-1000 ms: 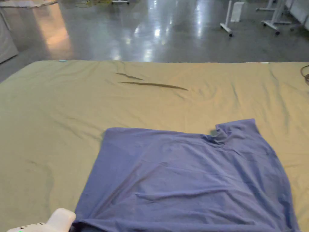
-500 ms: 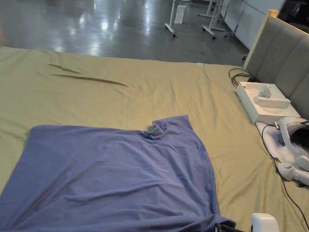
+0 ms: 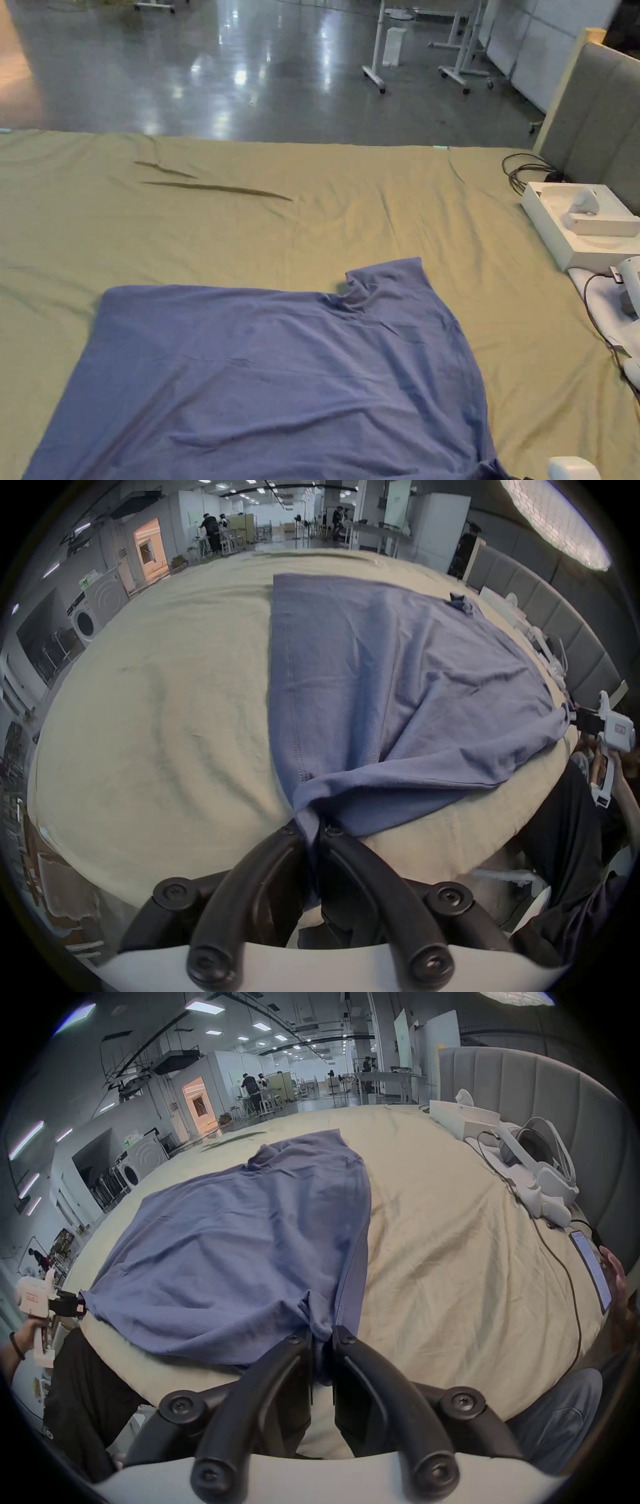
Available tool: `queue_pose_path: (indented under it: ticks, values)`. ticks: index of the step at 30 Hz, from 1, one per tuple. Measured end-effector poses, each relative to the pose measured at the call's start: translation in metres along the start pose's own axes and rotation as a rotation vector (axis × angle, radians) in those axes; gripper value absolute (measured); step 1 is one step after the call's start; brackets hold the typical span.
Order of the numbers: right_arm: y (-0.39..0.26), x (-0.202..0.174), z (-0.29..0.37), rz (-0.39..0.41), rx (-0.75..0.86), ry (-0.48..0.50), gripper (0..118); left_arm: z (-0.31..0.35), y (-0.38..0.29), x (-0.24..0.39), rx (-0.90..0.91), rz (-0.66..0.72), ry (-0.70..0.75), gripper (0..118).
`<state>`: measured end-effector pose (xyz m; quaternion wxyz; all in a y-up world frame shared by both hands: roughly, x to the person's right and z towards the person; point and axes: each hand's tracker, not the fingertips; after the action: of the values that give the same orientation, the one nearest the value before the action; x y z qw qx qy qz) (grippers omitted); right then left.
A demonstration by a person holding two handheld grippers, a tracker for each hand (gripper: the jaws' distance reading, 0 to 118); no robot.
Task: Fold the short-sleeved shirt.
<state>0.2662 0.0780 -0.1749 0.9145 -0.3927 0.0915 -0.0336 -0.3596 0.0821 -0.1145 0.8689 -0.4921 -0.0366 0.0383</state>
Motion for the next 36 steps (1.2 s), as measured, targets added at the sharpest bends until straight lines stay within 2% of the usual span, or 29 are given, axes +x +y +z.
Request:
queue_pose_path:
  ticks: [6,9,15,19,20,28,29,30,31,32,33,34,35,36]
  values:
    - [0.013,-0.001,0.024,-0.017,0.081,0.012,9,0.03,0.011,0.002,0.091,-0.03,-0.01,9]
    - [0.029,-0.001,0.026,-0.026,0.109,0.009,9,0.026,0.027,-0.012,0.138,0.011,-0.056,9]
    - [0.095,-0.002,-0.008,-0.004,0.104,-0.014,9,0.003,0.1,-0.016,0.165,0.016,-0.053,9]
    - [0.149,-0.002,-0.054,-0.109,0.071,-0.028,9,-0.04,0.153,-0.028,0.138,0.124,-0.053,9]
    - [0.161,-0.004,-0.066,-0.11,0.062,-0.039,9,-0.051,0.166,-0.032,0.134,0.144,-0.043,9]
    - [0.206,-0.009,-0.169,-0.002,-0.122,-0.125,9,-0.122,0.221,-0.034,0.057,0.161,-0.006,9]
    - [0.205,-0.009,-0.176,0.004,-0.136,-0.129,9,-0.128,0.222,-0.033,0.056,0.165,0.002,13]
    - [0.204,-0.009,-0.181,0.009,-0.152,-0.128,9,-0.131,0.222,-0.032,0.05,0.166,0.011,27]
    - [0.2,-0.007,-0.182,0.007,-0.155,-0.114,11,-0.13,0.22,-0.032,0.06,0.161,0.022,55]
    - [0.197,-0.002,-0.181,0.006,-0.156,-0.121,25,-0.126,0.217,-0.032,0.073,0.162,0.029,74]
    - [0.193,-0.001,-0.171,0.003,-0.142,-0.122,55,-0.12,0.215,-0.031,0.087,0.16,0.023,83]
    - [0.19,0.001,-0.16,-0.011,-0.097,-0.122,90,-0.108,0.211,-0.029,0.114,0.156,0.009,84]
    - [0.189,0.002,-0.145,-0.045,-0.058,-0.077,95,-0.089,0.209,-0.027,0.187,0.139,0.002,84]
    - [0.187,0.002,-0.125,-0.072,-0.02,-0.05,92,-0.072,0.207,-0.023,0.216,0.108,-0.003,84]
